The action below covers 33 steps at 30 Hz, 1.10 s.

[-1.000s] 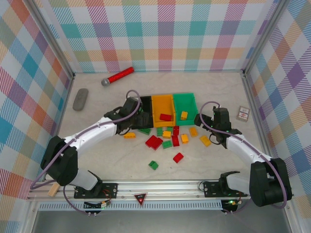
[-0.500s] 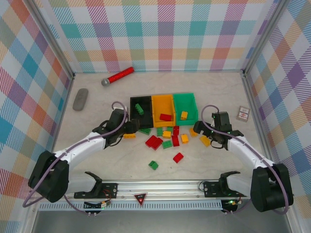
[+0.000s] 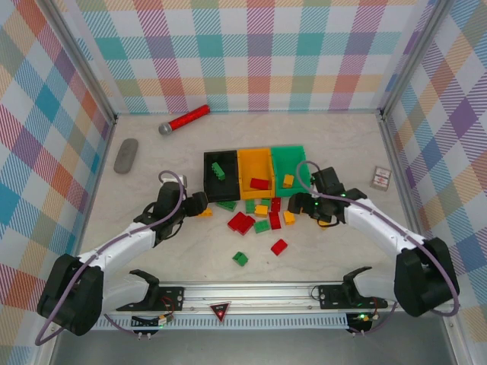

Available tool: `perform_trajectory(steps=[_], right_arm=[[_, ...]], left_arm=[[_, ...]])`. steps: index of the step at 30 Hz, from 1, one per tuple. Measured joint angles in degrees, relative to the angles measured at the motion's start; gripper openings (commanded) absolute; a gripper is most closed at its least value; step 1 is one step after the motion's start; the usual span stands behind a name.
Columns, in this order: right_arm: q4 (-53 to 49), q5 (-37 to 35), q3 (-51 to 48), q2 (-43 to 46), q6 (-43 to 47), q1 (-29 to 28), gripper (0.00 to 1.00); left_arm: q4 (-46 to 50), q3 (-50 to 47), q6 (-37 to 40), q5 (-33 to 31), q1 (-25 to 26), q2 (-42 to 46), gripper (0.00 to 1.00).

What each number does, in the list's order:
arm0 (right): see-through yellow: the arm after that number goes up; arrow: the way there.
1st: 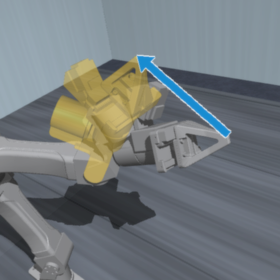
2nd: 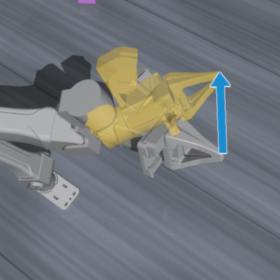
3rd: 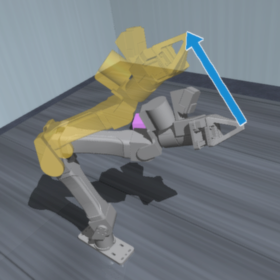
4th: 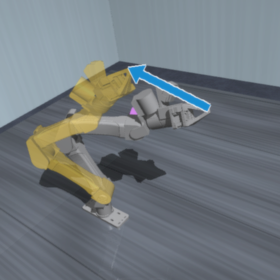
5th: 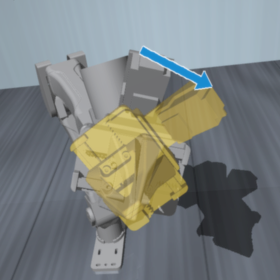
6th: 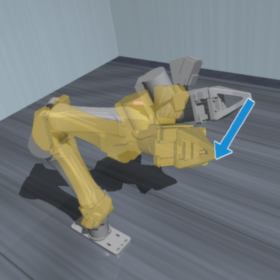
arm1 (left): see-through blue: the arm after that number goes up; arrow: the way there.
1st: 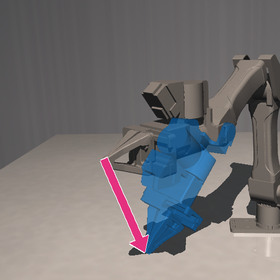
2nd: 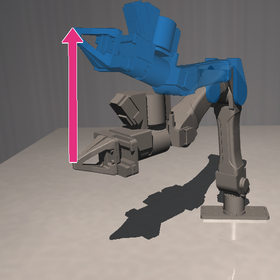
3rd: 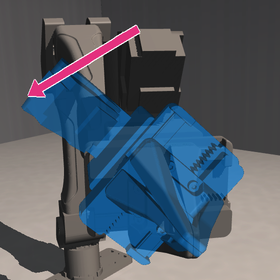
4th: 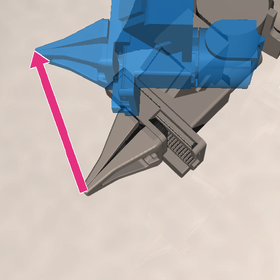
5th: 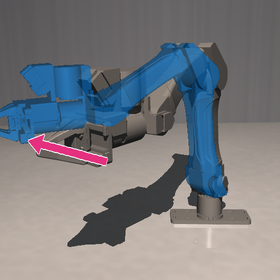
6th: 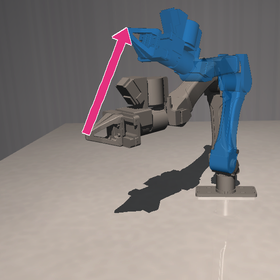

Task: Sort the legos into containers by color
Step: Pick up the lego from the bottom-center of the table.

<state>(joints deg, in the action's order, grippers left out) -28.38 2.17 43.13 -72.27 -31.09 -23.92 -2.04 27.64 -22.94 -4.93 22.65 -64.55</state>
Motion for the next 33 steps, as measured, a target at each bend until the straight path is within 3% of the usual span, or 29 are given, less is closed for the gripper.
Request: perform_trajectory(steps=[8,15,20,28,33], right_arm=[[-3.0,-4.9,6.3,-11.2,0.3,-8.2,0.68],[-4.3,-9.6,10.5,-19.0,0.4,-11.6,0.54],[-4.7,-11.0,10.5,-19.8,0.6,-11.8,0.31],[-5.0,-12.9,11.0,-15.5,1.4,-11.8,0.31],[-5.0,-14.7,16.6,-12.5,3.5,-10.5,0.31]], left_arm=[[-0.8,0.0,0.0,1.0,0.0,1.3,0.73],[-1.2,0.0,0.0,1.5,0.0,-0.9,0.73],[-1.2,0.0,0.0,1.5,0.0,-1.1,0.73],[-1.2,0.0,0.0,1.5,0.0,-1.1,0.73],[-1.2,0.3,0.0,1.7,0.0,-1.5,0.72]])
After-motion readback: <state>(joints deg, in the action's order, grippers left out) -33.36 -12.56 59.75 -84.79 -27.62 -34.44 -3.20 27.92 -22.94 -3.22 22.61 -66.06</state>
